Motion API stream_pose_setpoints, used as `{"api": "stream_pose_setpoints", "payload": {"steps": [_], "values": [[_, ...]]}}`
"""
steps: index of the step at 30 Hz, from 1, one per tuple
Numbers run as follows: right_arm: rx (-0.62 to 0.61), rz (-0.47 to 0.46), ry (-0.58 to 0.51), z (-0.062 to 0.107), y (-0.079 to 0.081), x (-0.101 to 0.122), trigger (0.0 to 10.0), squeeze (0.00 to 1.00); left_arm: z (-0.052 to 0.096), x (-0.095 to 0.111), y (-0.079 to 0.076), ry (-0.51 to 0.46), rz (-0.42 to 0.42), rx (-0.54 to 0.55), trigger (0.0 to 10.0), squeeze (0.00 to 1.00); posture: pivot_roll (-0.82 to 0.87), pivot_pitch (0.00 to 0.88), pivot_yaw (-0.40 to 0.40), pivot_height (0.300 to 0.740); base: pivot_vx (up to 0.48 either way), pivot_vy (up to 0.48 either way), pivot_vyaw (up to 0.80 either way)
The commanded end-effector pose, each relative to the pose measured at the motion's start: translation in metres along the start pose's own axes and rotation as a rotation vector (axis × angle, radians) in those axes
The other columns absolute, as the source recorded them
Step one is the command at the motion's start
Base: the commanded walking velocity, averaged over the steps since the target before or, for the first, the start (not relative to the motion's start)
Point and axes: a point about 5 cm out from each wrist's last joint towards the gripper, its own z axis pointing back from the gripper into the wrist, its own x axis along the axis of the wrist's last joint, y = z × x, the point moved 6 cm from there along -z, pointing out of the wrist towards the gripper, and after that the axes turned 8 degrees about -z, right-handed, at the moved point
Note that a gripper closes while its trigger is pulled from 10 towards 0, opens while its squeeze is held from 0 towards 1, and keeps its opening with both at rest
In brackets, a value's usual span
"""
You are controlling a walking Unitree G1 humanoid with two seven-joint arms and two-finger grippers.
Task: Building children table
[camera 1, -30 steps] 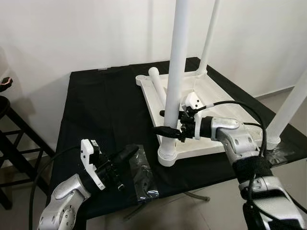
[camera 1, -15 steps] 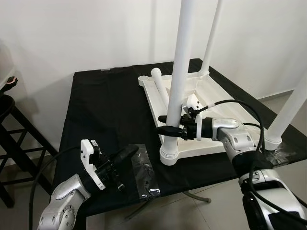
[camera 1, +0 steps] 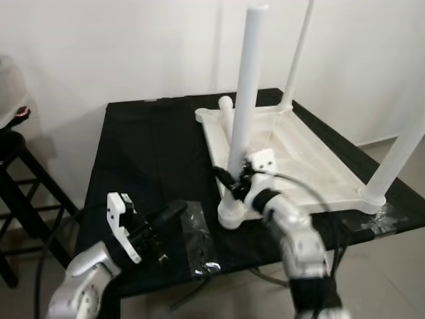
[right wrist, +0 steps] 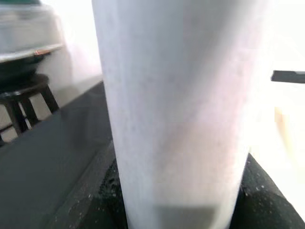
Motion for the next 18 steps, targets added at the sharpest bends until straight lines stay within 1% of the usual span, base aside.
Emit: {"api": "stream_pose_setpoints", "payload": {"steps": [1,4,5,6,7,9,10,11,13,14,15,16,17,18], "values": [[-0.046,-0.053,0.169,0.005,-0.012,-0.044,0.0,0.00,0.002,-0.003,0.002,0.022,0.006,-0.008,10.0,0.00,0.00,0.000,-0.011,0.740,0.000,0.000,0.00],[-0.053,-0.044,0.178,0.005,-0.012,-0.046,0.0,0.00,0.003,-0.003,0.003,0.016,0.005,0.002,10.0,0.00,0.00,0.000,-0.009,0.740,0.000,0.000,0.00],[-0.063,-0.031,0.194,0.006,-0.010,-0.049,9.3,0.00,0.004,-0.001,0.004,0.003,0.003,0.023,10.0,0.00,0.00,0.000,-0.006,0.740,0.000,0.000,0.00],[-0.064,-0.049,0.188,0.006,-0.007,-0.046,10.0,0.22,0.004,-0.001,0.004,0.004,0.005,0.021,10.0,0.00,0.00,0.000,-0.004,0.740,0.000,0.000,0.00],[-0.065,-0.065,0.183,0.006,-0.006,-0.044,10.0,0.22,0.004,-0.001,0.003,0.005,0.007,0.016,10.0,0.00,0.00,0.000,-0.002,0.740,0.000,0.000,0.00],[-0.065,-0.065,0.183,0.006,-0.006,-0.044,10.0,0.22,0.004,-0.001,0.003,0.005,0.007,0.016,10.0,0.00,0.00,0.000,-0.002,0.740,0.000,0.000,0.00],[-0.058,-0.082,0.163,0.006,0.000,-0.037,10.0,1.00,0.004,-0.002,0.003,0.009,0.009,0.009,10.0,0.00,0.00,0.000,0.002,0.740,0.000,0.000,0.00],[-0.058,-0.082,0.163,0.006,0.000,-0.037,10.0,1.00,0.004,-0.002,0.003,0.009,0.009,0.009,10.0,0.00,0.00,0.000,0.002,0.740,0.000,0.000,0.00],[-0.033,-0.094,0.130,0.005,0.006,-0.024,10.0,1.00,0.004,-0.002,0.002,0.013,0.012,0.003,10.0,0.00,0.00,0.000,0.003,0.740,0.000,0.000,0.00],[0.023,-0.106,0.097,0.000,0.010,-0.013,10.0,1.00,0.004,-0.002,0.002,0.013,0.012,0.002,10.0,0.00,0.00,0.000,0.003,0.740,0.000,0.000,0.00],[0.113,-0.121,0.089,-0.003,0.019,-0.005,10.0,1.00,0.004,-0.003,0.002,0.013,0.012,0.002,10.0,0.00,0.00,0.000,0.001,0.740,0.000,0.000,0.00],[0.226,-0.130,0.098,-0.004,0.031,0.001,10.0,1.00,0.003,-0.003,0.003,0.012,0.011,0.003,10.0,0.00,0.00,0.000,0.001,0.740,0.000,0.000,0.00],[0.226,-0.130,0.098,-0.004,0.031,0.001,10.0,1.00,0.003,-0.003,0.003,0.012,0.011,0.003,10.0,0.00,0.00,0.000,0.001,0.740,0.000,0.000,0.00],[0.329,-0.119,0.101,-0.002,0.041,0.005,10.0,0.69,0.003,-0.003,0.003,0.011,0.010,0.005,10.0,0.00,0.00,0.000,0.001,0.740,0.000,0.000,0.00]]}}
